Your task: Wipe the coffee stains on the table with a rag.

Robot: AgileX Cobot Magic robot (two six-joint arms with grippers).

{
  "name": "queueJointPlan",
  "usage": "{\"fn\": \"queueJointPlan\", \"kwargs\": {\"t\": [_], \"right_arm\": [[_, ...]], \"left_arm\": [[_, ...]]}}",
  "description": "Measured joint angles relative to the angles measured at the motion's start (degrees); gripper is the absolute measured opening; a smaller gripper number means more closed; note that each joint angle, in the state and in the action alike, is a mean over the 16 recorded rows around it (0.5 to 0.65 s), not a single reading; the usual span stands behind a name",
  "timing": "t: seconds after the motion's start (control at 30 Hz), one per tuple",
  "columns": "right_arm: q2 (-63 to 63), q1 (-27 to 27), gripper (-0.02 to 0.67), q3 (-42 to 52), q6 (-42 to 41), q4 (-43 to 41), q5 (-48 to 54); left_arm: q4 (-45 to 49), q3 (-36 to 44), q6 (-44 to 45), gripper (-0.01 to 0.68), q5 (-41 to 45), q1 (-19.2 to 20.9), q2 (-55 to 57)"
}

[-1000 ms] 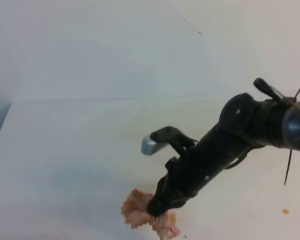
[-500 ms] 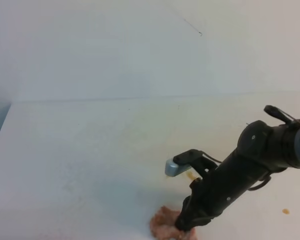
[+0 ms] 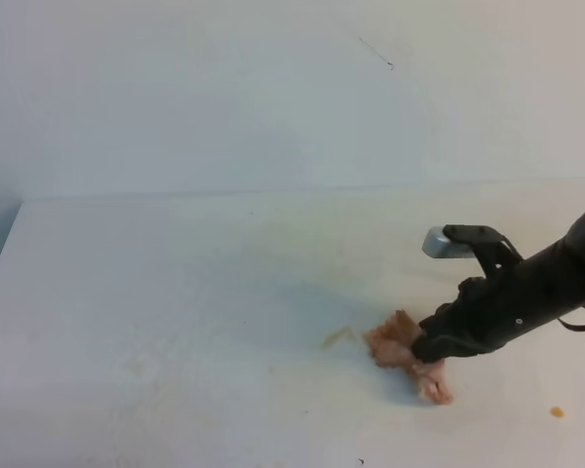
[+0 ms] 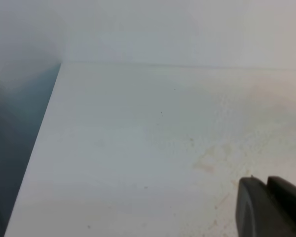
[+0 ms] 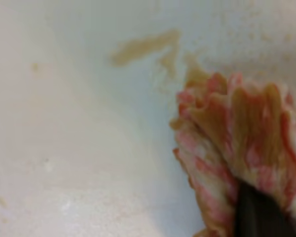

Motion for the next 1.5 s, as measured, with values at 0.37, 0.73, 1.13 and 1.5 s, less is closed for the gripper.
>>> {"fn": "queueJointPlan", "kwargs": {"t": [0.37,0.73,1.13,1.5], "right_arm": [[0.1,0.7,0.031,0.0,-15.7,24.1,4.4],[3.8,5.4,0.031,-2.0,-24.5,34.8,-3.0],[7.6,6.0,0.031,-5.8,-16.5,22.0,-9.9],[4.0,6.0,0.031,-8.0,8.2,-11.4,-12.5]], "left_arm": [[0.0,0.0,0.0,-0.003,0.2,0.0,0.0],[0.0,0.0,0.0,-0.003,0.1,0.0,0.0],[0.0,-0.1,0.0,-0.002,0.1,0.0,0.1],[0.0,0.0,0.0,-0.003,0.1,0.0,0.0]]}}
